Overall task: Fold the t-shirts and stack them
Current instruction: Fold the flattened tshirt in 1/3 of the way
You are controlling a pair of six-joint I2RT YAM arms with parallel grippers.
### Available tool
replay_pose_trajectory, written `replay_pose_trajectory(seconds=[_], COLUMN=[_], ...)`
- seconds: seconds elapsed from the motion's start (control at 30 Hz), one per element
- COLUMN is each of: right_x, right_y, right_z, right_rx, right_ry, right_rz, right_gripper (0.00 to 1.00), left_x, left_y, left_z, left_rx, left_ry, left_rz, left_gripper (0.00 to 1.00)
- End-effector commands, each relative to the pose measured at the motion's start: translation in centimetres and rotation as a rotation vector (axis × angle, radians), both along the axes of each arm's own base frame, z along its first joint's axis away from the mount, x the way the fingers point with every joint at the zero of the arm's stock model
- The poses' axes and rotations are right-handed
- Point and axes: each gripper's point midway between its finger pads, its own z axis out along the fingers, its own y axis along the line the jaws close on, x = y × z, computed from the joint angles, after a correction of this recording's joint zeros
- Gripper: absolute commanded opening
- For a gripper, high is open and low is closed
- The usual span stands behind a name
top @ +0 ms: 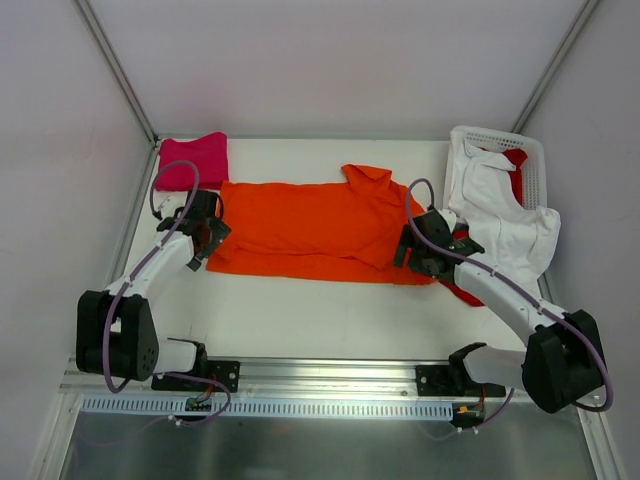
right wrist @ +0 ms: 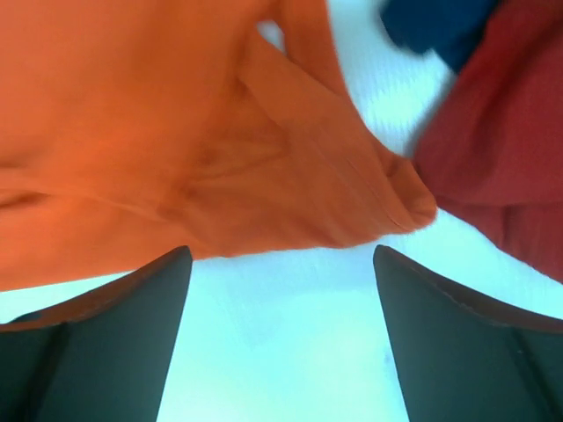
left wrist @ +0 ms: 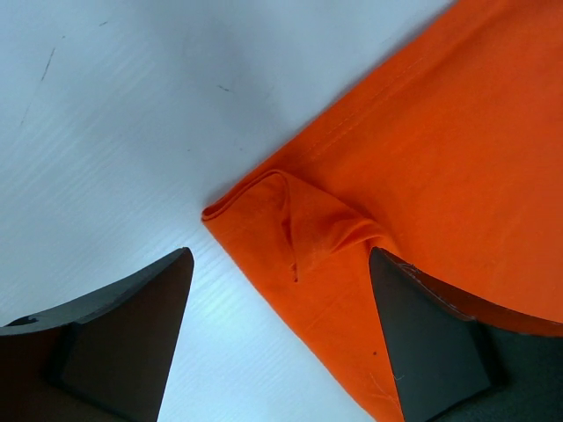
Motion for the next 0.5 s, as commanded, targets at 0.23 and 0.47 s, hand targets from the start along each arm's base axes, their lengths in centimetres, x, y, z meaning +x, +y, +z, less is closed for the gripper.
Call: replay_pose_trajectory(seconds=[0.23, 0.47], right_x=[14.6, 26.7], right_y=[7.0, 9.5], right_z=[11.5, 11.7], right_rx=[0.048, 0.121], right_ry=[-0.230, -0.274], right_rz=[0.144, 0.128], right_gripper=[0.91, 0.90], left_x=[10.4, 13.1], left_y=[-2.4, -3.0], left_z=[6.8, 6.0], left_rx=[-0.031, -0.037], left_ry=[-0.151, -0.132], left_rz=[-0.065, -0.074], left_gripper=[0.82, 0.82])
